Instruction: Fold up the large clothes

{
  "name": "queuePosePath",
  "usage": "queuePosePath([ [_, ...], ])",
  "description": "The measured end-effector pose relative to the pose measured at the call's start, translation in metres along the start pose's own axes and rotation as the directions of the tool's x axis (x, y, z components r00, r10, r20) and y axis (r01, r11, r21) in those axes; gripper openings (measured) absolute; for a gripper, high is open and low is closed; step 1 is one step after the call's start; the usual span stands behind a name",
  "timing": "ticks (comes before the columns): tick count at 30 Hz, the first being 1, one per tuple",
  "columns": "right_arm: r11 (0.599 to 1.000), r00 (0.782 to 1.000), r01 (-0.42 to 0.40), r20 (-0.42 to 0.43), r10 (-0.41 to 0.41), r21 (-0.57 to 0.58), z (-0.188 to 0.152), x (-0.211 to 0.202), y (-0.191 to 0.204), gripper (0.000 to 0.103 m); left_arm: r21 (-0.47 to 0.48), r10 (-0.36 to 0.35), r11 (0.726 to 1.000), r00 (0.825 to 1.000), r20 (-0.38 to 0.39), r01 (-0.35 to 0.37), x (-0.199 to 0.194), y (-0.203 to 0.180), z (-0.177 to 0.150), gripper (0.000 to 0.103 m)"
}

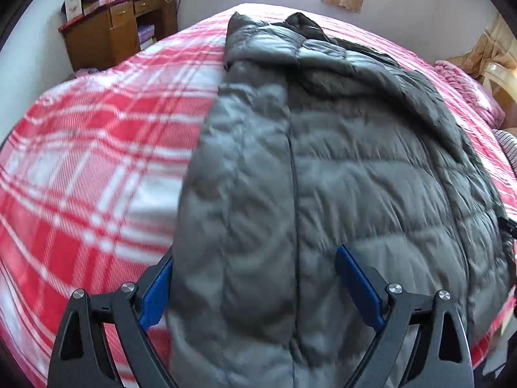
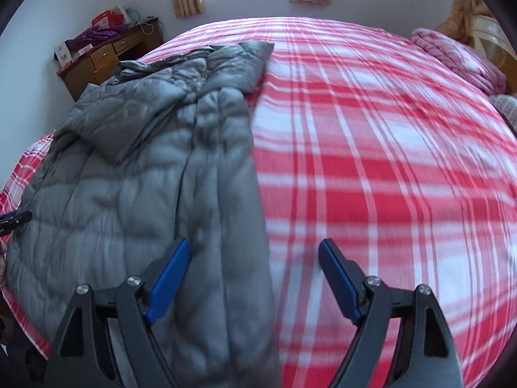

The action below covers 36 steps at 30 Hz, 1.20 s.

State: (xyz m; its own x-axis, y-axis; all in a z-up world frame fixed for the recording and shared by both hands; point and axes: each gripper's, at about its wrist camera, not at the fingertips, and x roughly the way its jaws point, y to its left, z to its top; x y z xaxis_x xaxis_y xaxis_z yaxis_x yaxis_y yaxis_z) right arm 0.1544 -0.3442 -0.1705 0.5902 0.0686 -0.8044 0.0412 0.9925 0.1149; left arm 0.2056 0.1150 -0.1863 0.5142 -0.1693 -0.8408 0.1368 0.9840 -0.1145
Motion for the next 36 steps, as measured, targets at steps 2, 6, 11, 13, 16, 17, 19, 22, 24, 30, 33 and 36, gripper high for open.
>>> queuePosePath([
  [2, 1.000, 1.000, -0.006, 0.005, 0.006, 0.015, -0.015, -0.008, 0.000, 0.084, -0.015, -0.017, 1.000, 1.000, -0.002, 0.017, -0.002, 0.000, -0.008, 0.093],
  [6, 1.000, 1.000, -0.014, 0.013, 0.014, 0.020, -0.039, -0.022, 0.003, 0.083, -0.026, -0.048, 0.999, 0.999, 0.005, 0.048, -0.009, 0.004, -0.020, 0.093],
  [11, 0.999, 0.999, -0.025, 0.026, 0.024, 0.020, -0.062, -0.033, 0.009, 0.073, -0.007, -0.065, 0.998, 0.998, 0.015, 0.065, -0.014, 0.003, -0.031, 0.093],
  [13, 0.999, 0.999, -0.033, 0.029, 0.032, 0.025, -0.067, -0.035, 0.010, 0.056, -0.001, -0.080, 0.997, 0.997, 0.017, 0.080, -0.015, 0.002, -0.034, 0.089],
  [16, 0.995, 0.995, -0.097, 0.021, 0.096, 0.039, -0.072, -0.037, 0.012, 0.020, 0.042, -0.095, 0.995, 0.995, 0.025, 0.093, -0.022, -0.004, -0.035, 0.037],
  [17, 0.990, 0.991, -0.132, 0.027, 0.131, 0.049, -0.073, -0.040, 0.013, 0.017, 0.048, -0.119, 0.992, 0.993, 0.023, 0.118, -0.024, -0.005, -0.034, 0.023],
  [19, 0.990, 0.990, -0.135, 0.040, 0.133, 0.038, -0.075, -0.046, 0.020, 0.013, 0.052, -0.146, 0.988, 0.988, 0.040, 0.144, -0.033, -0.004, -0.032, 0.017],
  [22, 0.986, 0.984, -0.162, 0.078, 0.159, 0.039, -0.076, -0.063, 0.025, 0.011, 0.068, -0.188, 0.981, 0.979, 0.085, 0.182, -0.058, -0.001, -0.027, 0.013],
  [24, 0.982, 0.977, -0.184, 0.116, 0.179, 0.036, -0.074, -0.082, 0.026, 0.011, 0.067, -0.240, 0.970, 0.965, 0.110, 0.234, -0.080, 0.002, -0.019, 0.011],
  [30, 0.973, 0.942, -0.228, 0.245, 0.230, -0.039, -0.064, -0.156, 0.037, 0.010, 0.107, -0.374, 0.927, 0.894, 0.247, 0.358, -0.166, 0.012, 0.006, 0.011],
  [33, 0.969, 0.918, -0.234, 0.312, 0.246, -0.077, -0.057, -0.192, 0.044, 0.010, 0.121, -0.401, 0.916, 0.860, 0.314, 0.383, -0.203, 0.020, 0.016, 0.009],
  [36, 0.966, 0.878, -0.240, 0.402, 0.258, -0.096, -0.046, -0.230, 0.044, 0.010, 0.129, -0.398, 0.917, 0.837, 0.375, 0.378, -0.222, 0.028, 0.029, 0.009],
])
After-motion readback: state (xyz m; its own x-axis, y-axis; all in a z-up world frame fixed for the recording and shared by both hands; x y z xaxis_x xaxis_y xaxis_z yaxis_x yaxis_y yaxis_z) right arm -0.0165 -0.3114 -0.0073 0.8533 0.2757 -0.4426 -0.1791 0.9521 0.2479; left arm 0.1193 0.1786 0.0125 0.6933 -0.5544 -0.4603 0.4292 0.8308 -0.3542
